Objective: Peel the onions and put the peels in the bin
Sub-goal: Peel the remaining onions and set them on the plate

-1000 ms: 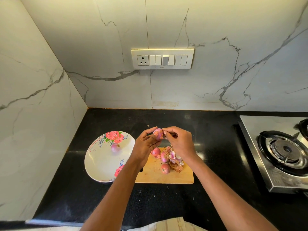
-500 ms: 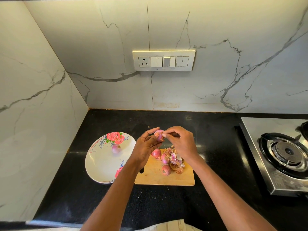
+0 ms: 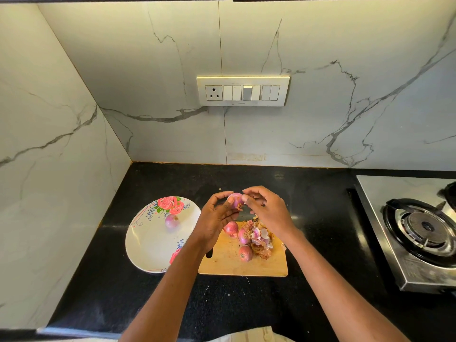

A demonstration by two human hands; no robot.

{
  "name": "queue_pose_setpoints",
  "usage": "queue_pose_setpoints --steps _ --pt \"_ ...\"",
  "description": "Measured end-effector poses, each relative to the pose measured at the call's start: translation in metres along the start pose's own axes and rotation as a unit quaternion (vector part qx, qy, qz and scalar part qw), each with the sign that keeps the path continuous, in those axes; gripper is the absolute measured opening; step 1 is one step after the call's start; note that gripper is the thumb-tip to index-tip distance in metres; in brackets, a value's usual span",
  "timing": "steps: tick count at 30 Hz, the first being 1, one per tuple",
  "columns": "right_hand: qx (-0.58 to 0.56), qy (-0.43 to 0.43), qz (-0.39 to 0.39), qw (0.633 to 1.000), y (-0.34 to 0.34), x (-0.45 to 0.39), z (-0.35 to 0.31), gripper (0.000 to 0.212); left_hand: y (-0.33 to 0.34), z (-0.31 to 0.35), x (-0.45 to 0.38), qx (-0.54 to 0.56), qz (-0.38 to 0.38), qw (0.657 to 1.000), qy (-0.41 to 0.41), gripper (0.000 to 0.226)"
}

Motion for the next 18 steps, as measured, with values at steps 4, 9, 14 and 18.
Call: queue_pose_setpoints --steps 4,9,14,18 --pt "0.005 -0.015 0.004 1.0 0.002 0.002 -0.004 0.023 0.002 -0.001 0.001 -0.011 0.001 1.0 0.014 0.025" --pt "0.042 -0.046 0.015 0.998 -0.001 0.0 -0.009 0.024 0.002 0.005 0.0 -0.041 0.006 0.998 0.037 0.033" --pt "0.089 -0.053 0.024 0.994 -0.001 0.001 -0.005 0.017 -0.001 0.003 0.0 -0.048 0.008 0.998 0.031 0.025" --pt "0.084 -0.026 0.029 0.996 -0.001 0.004 0.003 0.014 0.002 -0.001 0.004 -0.05 0.001 0.998 0.026 0.028"
Point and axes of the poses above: each hand's wrist, its own x-axis away from the middle knuckle, its own y-axis out of the palm, z = x × y, the point moved 3 cm from there along -x, towards the middle knuckle, and after that the axes turned 1 degree about -y, right-handed, at the moved point
